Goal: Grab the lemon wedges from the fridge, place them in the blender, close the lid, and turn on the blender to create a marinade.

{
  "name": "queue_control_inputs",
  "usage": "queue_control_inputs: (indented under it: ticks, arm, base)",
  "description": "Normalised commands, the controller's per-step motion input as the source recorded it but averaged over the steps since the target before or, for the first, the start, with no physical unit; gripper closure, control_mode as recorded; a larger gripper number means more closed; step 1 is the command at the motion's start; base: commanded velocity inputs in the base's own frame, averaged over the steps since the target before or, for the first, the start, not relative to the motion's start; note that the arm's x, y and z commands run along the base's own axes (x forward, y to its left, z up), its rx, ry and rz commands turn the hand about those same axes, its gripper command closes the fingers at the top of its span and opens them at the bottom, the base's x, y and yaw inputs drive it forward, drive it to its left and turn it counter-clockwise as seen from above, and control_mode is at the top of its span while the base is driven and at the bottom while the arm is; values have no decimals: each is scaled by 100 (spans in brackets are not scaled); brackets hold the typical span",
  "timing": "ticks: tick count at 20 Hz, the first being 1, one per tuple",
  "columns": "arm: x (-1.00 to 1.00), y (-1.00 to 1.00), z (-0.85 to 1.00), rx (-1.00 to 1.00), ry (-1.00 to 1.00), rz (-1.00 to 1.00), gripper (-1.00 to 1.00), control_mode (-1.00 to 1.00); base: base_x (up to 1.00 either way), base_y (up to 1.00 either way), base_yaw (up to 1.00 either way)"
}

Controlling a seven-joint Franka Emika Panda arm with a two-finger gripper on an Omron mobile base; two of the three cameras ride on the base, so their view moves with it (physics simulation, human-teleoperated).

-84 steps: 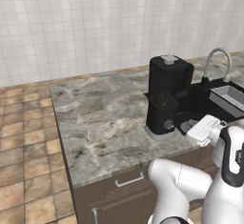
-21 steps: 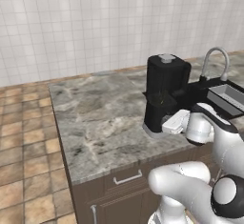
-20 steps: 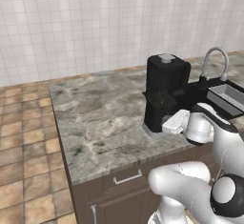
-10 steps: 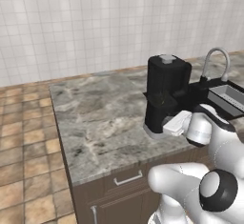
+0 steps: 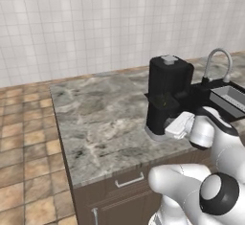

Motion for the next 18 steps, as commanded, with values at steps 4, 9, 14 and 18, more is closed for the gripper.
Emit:
queue_control_inputs:
  ticks: [4,9,14,18]
  arm:
    - [1,0,25,0,-5,0,100,-100]
    - [3,0,21,0,-7,0,100,-100]
    - [1,0,15,0,-10,0,100,-100]
    - [0,0,3,0,-6,0,100,-100]
  base:
    - [0,0,0]
    - [0,0,0]
    - [0,0,0]
    - [0,0,0]
